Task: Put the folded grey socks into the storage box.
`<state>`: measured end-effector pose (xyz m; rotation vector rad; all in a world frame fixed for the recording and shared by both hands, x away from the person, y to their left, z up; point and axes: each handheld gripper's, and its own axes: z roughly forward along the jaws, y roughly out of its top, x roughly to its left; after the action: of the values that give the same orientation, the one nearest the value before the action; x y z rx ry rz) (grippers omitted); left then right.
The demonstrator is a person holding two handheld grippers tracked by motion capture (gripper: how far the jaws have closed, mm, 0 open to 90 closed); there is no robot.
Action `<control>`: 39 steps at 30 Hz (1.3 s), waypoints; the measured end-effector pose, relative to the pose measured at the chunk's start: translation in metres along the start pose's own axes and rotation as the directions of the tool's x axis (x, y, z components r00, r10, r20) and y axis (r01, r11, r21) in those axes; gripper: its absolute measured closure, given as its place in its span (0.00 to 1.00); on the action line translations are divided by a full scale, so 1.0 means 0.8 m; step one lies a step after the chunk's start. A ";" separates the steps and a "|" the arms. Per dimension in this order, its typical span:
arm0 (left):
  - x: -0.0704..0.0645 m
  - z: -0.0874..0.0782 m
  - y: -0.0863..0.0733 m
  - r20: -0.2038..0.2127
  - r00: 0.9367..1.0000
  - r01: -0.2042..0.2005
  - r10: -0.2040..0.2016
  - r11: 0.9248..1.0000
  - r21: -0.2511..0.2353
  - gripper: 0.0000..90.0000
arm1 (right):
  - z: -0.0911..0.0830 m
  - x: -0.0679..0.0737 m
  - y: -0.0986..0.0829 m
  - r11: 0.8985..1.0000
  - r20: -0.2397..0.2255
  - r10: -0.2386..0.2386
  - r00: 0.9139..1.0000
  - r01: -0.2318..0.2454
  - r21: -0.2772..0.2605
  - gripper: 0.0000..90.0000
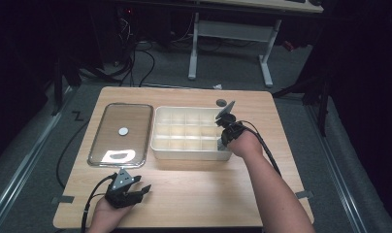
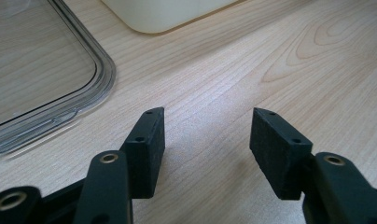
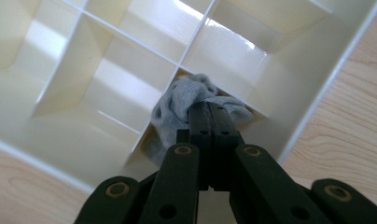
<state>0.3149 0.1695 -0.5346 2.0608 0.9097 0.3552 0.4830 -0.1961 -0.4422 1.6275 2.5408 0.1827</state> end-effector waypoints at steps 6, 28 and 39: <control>0.000 0.000 0.000 0.000 1.000 0.006 -0.006 1.000 -0.002 0.51 | 0.021 0.001 0.011 0.997 0.010 0.018 1.000 -0.019 0.069 1.00; -0.001 0.000 0.000 -0.002 1.000 0.000 0.000 1.000 -0.007 0.51 | 0.012 -0.002 0.007 0.999 -0.001 0.021 1.000 -0.021 0.028 1.00; -0.001 -0.001 0.000 -0.002 1.000 -0.004 0.004 1.000 -0.005 0.51 | -0.011 -0.001 -0.002 0.999 -0.019 -0.019 1.000 0.019 -0.037 0.97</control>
<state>0.3140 0.1693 -0.5344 2.0584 0.9053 0.3618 0.4806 -0.1974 -0.4338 1.5952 2.5501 0.2429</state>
